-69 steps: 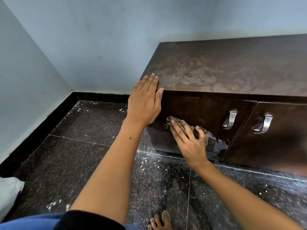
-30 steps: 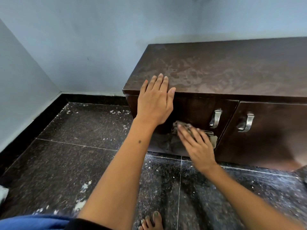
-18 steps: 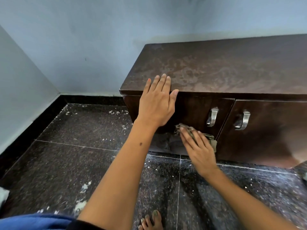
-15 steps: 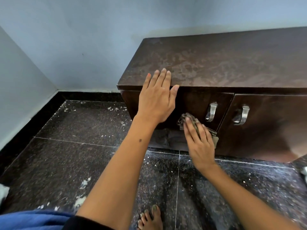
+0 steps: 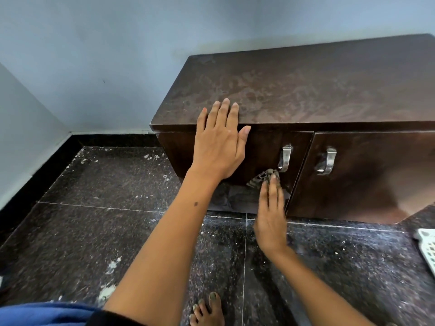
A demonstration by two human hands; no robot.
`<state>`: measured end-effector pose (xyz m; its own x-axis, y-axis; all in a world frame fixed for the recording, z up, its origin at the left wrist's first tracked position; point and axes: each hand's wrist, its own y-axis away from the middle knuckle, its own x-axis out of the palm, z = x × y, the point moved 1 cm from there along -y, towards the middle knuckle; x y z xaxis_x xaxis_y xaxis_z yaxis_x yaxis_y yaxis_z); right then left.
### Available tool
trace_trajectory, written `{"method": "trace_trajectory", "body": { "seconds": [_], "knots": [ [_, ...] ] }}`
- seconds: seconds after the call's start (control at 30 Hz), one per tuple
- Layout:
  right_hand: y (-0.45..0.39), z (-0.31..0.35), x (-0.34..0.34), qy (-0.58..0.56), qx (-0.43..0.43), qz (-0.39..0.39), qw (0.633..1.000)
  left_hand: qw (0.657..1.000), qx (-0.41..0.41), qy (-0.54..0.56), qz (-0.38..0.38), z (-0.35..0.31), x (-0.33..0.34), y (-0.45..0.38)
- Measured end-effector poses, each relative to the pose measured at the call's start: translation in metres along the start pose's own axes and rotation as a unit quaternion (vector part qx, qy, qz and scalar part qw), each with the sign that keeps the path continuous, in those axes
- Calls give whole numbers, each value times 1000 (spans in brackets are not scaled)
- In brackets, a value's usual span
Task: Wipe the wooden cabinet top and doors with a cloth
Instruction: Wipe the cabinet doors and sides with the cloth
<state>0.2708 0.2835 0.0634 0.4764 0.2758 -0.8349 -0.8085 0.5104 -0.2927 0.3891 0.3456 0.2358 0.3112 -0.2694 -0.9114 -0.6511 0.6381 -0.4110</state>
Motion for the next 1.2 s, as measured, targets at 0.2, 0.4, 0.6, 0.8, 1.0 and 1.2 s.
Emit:
{"method": "trace_trajectory", "body": {
  "seconds": [0.2,0.4,0.6,0.8,1.0,1.2],
  "knots": [
    [-10,61,14,-327,153,-28,932,995,75,-16,-61,-2,10,14],
    [-27,59,13,-464,333,-68,818,975,209,-50,-56,6,46,49],
    [-37,37,7,-585,470,-78,657,995,87,-1,-37,10,67,74],
    [-46,37,-5,-668,476,-104,562,946,-194,258,-40,-21,61,60],
    [-52,13,-1,-694,540,-117,462,887,-270,363,-90,-46,52,36],
    [-48,23,-12,-728,523,-85,435,940,-221,245,-81,-33,66,43]
  ]
}}
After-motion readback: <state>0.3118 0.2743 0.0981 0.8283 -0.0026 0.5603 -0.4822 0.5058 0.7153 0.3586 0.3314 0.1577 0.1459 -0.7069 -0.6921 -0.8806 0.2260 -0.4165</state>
